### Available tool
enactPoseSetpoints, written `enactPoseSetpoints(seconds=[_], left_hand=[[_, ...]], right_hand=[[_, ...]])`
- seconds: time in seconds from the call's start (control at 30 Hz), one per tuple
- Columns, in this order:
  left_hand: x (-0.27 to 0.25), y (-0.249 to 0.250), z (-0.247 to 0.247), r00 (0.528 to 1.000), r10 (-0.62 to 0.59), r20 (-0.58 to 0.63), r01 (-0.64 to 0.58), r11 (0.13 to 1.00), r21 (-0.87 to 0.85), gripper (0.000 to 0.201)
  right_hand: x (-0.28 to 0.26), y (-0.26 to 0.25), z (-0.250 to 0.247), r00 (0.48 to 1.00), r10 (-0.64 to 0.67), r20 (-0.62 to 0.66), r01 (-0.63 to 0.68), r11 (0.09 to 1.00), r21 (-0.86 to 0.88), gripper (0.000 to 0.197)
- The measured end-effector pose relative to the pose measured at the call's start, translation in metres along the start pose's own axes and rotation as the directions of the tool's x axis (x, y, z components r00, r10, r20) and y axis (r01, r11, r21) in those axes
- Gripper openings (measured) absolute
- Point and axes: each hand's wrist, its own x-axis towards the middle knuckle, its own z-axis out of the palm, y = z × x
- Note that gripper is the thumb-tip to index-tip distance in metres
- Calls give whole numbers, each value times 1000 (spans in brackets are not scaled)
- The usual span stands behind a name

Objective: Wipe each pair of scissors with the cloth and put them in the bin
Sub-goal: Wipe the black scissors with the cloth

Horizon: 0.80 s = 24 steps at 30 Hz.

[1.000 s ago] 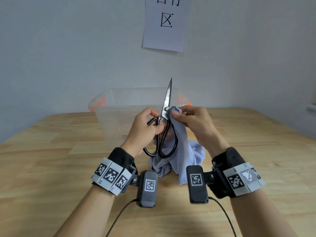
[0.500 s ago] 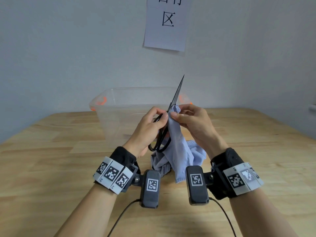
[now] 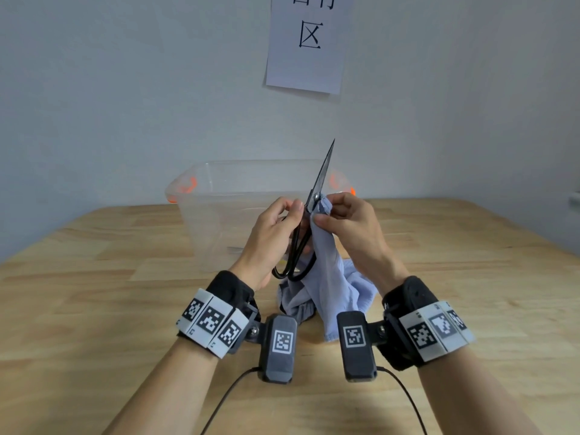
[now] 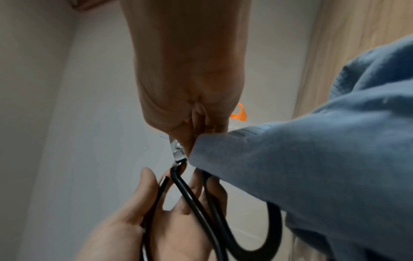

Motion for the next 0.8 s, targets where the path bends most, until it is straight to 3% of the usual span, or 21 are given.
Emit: enactPoseSetpoints(seconds=[0.2,0.43,0.53,0.6,0.7,0.8], left_hand=[[1,0,-1,996,-48,-72,43,997,-69,23],[1,1,-1,996,-45,-75,37,994,-99,23],[2,1,2,998,-34,-53,29,995,-92,26],[1,1,4,999,-27,-40,23,996,-90,28],[0,1,7,999,-24,-29,21,994,-109,27],[0,1,7,999,-22,-28,19,995,-95,27]], right_hand=[[4,0,-6,993,102,-56,-97,991,87,22],[1,-7,-5,995,95,35,-100,977,189,13],[-1,-11,-3,995,93,43,-101,962,254,19],[-2,-10,1,997,74,5,-73,975,212,19],[-2,-6,6,996,-3,-84,4,1000,5,16],[-1,-1,5,994,-66,-84,52,985,-162,16]])
